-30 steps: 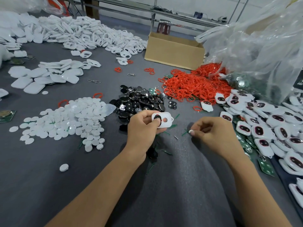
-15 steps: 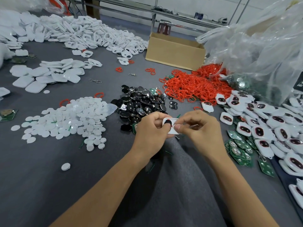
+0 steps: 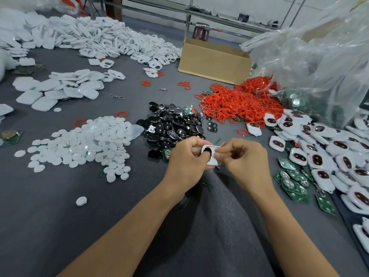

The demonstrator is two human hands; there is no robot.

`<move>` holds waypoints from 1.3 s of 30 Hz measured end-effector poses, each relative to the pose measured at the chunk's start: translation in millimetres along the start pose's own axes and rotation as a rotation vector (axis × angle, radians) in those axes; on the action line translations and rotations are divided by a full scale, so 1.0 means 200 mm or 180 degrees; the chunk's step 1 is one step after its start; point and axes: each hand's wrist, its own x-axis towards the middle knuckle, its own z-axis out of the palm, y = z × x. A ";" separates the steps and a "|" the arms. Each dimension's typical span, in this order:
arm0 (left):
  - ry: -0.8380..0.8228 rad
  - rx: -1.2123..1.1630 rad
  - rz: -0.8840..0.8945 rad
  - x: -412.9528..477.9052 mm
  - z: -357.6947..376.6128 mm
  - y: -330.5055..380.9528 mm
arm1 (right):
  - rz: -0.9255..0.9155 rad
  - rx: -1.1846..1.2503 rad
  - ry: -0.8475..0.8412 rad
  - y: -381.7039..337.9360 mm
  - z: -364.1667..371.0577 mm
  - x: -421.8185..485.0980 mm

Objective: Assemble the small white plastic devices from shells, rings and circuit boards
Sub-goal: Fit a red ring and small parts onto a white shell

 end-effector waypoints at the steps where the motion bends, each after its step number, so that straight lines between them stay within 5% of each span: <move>1: -0.0004 -0.0011 -0.0007 0.00 0.00 0.00 | 0.0067 0.0069 -0.0029 0.00 0.00 0.00; 11: -0.0115 -0.0275 0.0010 -0.02 0.03 0.01 | 0.0824 0.1100 0.0065 0.02 0.00 0.01; 18: -0.0213 -0.0474 -0.0151 -0.02 0.02 0.02 | 0.0826 0.0851 0.0334 0.01 0.01 0.00; 27: -0.0434 -0.0183 -0.0144 -0.03 -0.01 0.03 | 0.1061 0.1464 -0.0237 0.00 0.00 0.01; 39: 0.0124 -0.0785 -0.0175 0.02 -0.10 0.06 | 0.0396 0.0814 0.0471 0.05 -0.07 0.04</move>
